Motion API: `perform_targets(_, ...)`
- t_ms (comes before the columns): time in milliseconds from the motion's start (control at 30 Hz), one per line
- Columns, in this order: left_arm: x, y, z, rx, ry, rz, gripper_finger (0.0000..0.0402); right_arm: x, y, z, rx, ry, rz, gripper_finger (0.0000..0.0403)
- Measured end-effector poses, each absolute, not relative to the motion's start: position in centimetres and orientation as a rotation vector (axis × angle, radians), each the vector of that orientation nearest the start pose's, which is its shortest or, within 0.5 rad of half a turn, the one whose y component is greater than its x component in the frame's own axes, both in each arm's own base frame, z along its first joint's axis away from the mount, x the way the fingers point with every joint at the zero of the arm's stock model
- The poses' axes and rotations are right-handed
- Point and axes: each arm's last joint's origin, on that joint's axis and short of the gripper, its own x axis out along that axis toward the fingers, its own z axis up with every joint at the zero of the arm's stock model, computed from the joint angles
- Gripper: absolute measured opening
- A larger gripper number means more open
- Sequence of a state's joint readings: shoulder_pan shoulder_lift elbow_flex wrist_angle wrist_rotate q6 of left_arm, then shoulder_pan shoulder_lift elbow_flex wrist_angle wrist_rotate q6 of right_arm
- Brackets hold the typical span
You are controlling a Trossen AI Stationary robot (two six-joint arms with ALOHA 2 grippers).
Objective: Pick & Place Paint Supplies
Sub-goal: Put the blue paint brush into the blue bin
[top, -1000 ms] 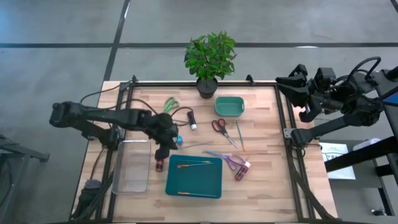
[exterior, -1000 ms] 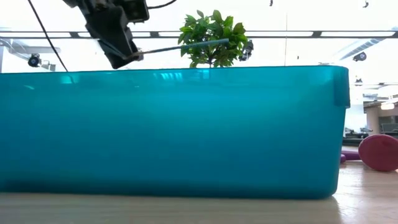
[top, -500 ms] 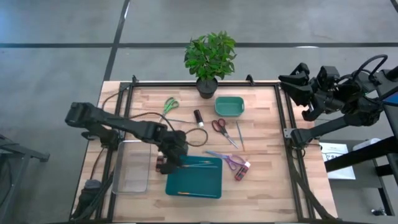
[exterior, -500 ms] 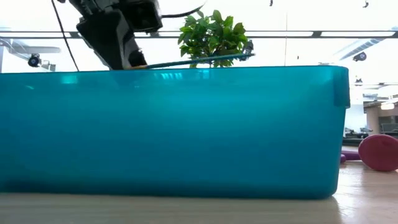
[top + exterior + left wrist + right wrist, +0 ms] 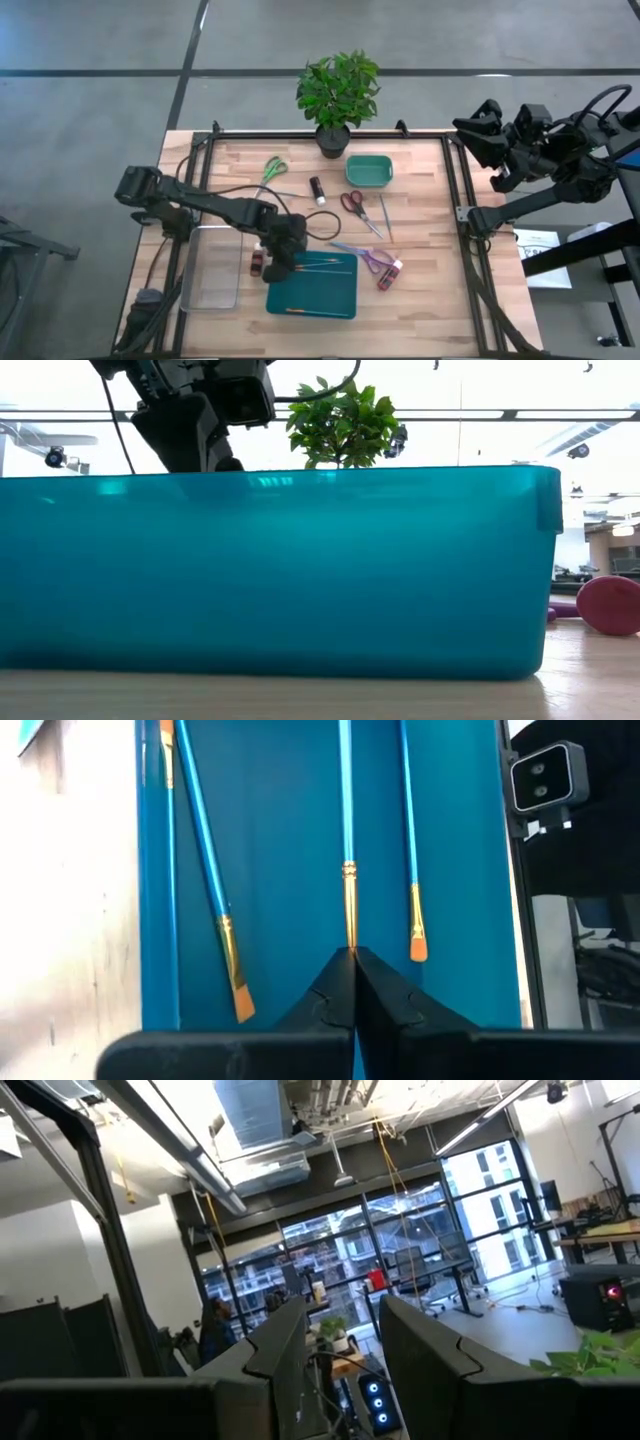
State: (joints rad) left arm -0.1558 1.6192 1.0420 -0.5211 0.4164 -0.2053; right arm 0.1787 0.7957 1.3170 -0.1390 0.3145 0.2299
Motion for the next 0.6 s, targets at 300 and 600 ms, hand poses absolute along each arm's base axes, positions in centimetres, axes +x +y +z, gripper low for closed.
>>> perform_targets(300, 30.39, -6.17, 19.79, -0.328, 1.199, -0.393, 0.0000, 10.48, 0.98, 50.18, 0.308, -0.386, -0.093, 0.0128)
perform_targets(600, 30.38, -6.19, 19.79, -0.334, 1.200, -0.393, 0.0010, 10.48, 0.98, 50.17, 0.308, -0.385, -0.093, 0.0128)
